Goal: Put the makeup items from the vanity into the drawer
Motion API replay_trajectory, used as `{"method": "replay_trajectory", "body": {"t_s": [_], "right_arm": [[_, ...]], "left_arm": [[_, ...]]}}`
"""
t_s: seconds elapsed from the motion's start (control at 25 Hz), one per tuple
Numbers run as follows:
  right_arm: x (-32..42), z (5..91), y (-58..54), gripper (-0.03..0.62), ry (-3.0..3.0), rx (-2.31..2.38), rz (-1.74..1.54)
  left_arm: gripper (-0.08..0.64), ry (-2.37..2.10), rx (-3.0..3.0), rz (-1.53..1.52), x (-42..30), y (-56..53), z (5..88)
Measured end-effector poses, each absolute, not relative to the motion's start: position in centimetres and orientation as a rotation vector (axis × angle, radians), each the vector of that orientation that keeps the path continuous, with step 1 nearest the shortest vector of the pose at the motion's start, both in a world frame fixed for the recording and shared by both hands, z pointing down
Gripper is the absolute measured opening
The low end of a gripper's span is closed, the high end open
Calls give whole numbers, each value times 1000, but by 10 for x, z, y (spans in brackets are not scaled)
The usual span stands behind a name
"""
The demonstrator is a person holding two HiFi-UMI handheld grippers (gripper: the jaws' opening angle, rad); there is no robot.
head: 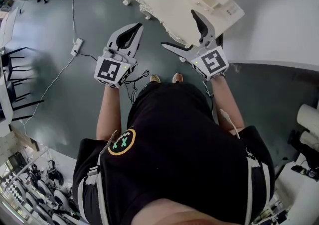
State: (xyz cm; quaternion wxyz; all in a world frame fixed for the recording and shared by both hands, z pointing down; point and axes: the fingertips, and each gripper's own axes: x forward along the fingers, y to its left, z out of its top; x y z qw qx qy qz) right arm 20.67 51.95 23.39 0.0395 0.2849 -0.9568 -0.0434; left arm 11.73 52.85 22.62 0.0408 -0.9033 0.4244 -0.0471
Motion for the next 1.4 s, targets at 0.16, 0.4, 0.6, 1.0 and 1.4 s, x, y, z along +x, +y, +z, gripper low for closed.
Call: {"method": "replay_trajectory", "body": {"t_s": [0.16, 0.4, 0.6, 1.0, 1.4], "right_arm": [[216, 235, 523, 600, -2937, 841, -133], [227, 245, 522, 598, -2939, 817, -115], [247, 260, 494, 598, -2931, 826, -108], [184, 309, 299, 598, -2871, 895, -64], [41, 363, 23, 598, -2763, 948, -14]], "left_arm": [[20, 1329, -2752, -161, 126, 534, 225], [20, 1361, -2738, -174, 133, 535, 232], [20, 1341, -2749, -177, 152, 508, 247], [20, 1301, -2805, -141, 82, 308, 292], [20, 1166, -2859, -172, -54, 20, 345]]}}
